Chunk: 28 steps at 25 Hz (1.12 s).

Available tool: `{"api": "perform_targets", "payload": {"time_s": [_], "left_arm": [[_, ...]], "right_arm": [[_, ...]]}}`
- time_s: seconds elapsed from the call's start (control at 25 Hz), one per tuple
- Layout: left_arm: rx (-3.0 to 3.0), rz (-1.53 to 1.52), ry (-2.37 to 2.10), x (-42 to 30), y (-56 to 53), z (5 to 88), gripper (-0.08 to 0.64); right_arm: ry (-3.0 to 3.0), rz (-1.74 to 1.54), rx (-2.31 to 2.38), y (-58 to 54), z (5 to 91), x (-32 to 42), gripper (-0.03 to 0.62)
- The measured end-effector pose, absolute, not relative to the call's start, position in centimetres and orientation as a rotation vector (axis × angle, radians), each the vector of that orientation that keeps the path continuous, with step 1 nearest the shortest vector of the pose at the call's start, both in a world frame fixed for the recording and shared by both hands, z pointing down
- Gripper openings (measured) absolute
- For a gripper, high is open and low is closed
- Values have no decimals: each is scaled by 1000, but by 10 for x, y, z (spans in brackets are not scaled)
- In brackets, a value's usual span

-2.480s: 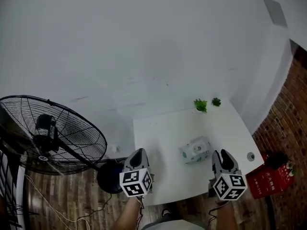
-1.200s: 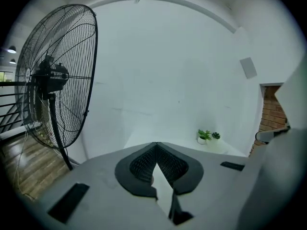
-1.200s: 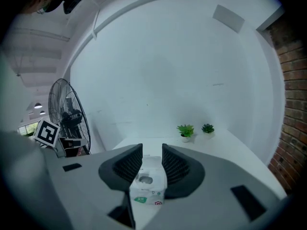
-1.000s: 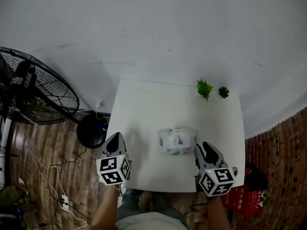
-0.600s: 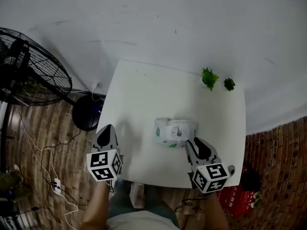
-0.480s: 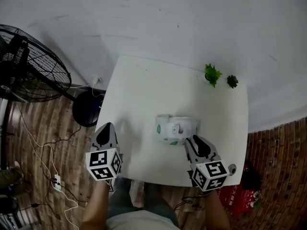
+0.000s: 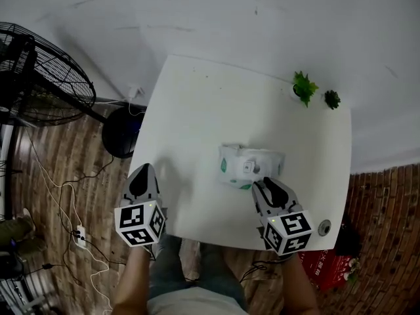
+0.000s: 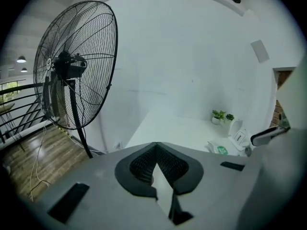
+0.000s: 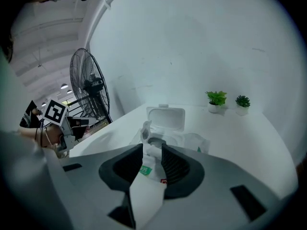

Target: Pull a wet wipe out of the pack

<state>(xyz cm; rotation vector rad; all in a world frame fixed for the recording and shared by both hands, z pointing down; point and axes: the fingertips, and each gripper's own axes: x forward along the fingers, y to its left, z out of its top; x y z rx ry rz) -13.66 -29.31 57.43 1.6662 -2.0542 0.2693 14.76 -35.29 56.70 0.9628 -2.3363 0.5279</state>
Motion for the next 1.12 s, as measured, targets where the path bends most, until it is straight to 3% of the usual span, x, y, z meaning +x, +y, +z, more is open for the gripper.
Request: {"api": "perform_targets", "payload": {"time_s": [0.48, 1.12], "left_arm": [[1627, 288, -2058, -141, -284, 586, 2], [1650, 289, -2041, -134, -291, 583, 2]], "right_arm": [[-2327, 540, 948, -354, 582, 142, 121], [-2278, 522, 977, -357, 584, 141, 67]]}}
